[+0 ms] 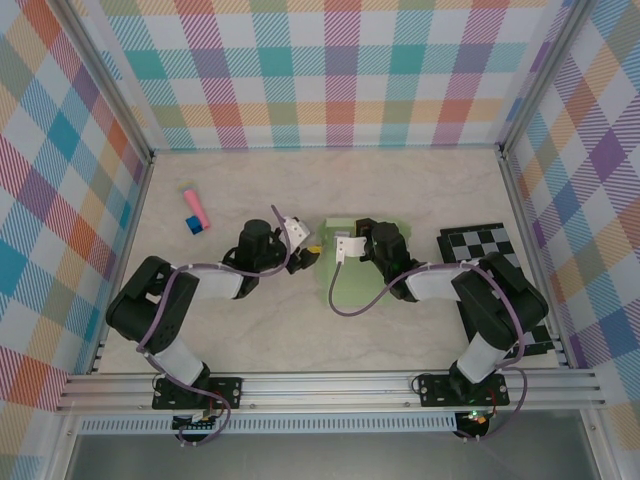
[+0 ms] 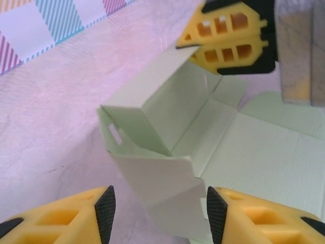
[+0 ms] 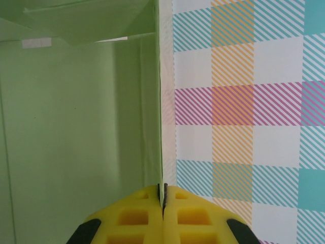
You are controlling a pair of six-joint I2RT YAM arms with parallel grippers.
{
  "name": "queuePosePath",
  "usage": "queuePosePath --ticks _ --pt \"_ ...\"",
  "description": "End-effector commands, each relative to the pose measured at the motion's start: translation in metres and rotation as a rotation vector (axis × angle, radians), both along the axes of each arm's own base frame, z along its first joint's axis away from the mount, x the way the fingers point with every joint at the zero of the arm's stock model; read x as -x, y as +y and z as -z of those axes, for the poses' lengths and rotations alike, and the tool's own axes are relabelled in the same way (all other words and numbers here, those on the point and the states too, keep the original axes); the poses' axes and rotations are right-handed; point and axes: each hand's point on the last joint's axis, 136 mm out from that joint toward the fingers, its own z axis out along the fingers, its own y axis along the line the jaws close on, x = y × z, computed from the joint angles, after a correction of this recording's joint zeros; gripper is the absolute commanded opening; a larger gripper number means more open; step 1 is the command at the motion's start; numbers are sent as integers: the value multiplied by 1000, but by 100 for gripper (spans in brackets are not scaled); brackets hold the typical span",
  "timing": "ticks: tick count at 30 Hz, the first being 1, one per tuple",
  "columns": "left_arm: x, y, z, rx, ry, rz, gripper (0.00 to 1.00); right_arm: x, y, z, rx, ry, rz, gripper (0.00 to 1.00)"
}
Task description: Fold the paper box
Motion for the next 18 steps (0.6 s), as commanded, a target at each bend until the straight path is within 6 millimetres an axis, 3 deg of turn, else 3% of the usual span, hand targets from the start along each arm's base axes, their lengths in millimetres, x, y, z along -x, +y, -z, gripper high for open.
queuePosePath --ticks 1,4,11,18 --pt "-6 0 -9 53 7 6 54 -1 2 -1 -13 -28 6 0" --pt "-22 6 -7 87 32 -29 58 -1 3 -2 -17 -25 6 0" --pt "-43 -14 0 93 95 37 60 0 3 -4 -21 -23 5 0" --pt "-31 -33 9 58 125 130 56 0 2 -5 -20 -21 10 0"
